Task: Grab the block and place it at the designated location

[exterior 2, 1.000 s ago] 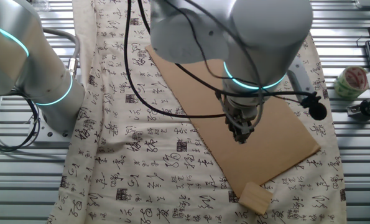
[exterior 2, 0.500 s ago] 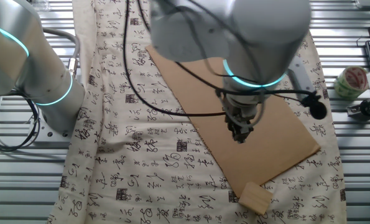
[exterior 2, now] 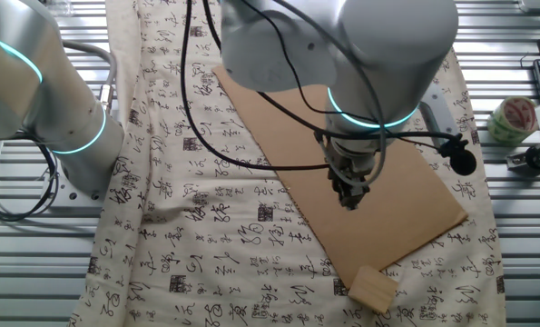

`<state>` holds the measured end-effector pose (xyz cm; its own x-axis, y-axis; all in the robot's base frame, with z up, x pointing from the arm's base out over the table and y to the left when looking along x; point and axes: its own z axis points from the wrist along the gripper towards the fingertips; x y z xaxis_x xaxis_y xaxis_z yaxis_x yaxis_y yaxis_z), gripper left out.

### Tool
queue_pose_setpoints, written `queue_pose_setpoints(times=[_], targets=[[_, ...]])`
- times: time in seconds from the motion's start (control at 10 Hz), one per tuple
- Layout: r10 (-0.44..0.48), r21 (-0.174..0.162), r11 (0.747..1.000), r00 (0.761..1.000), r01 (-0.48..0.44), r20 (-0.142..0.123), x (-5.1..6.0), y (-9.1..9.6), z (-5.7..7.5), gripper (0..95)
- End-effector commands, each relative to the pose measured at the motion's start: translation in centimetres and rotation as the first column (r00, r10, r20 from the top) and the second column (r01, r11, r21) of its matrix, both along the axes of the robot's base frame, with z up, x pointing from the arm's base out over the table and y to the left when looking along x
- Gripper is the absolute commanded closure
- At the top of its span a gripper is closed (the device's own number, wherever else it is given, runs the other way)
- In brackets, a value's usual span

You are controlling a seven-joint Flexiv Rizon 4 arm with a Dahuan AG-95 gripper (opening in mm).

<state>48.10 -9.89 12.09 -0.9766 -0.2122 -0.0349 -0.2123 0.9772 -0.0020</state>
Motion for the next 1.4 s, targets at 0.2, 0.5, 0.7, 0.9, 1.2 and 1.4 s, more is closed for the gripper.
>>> queue_pose_setpoints(times=[0.2,0.5,0.7,0.9,1.2,1.4], targets=[[0.000,0.001,1.000,1.000,0.000,0.002,0.20,-0.05,-0.16,38.0],[-0.004,0.002,1.000,1.000,0.004,0.003,0.20,-0.05,-0.16,38.0],[-0.006,0.002,1.000,1.000,0.006,0.004,0.20,-0.05,-0.16,38.0],[-0.010,0.002,1.000,1.000,0.010,0.003,0.20,-0.05,-0.16,38.0],[-0.013,0.003,1.000,1.000,0.013,0.001,0.21,-0.06,-0.16,38.0],[-0.009,0.006,1.000,1.000,0.009,0.000,0.20,-0.13,-0.16,38.0]])
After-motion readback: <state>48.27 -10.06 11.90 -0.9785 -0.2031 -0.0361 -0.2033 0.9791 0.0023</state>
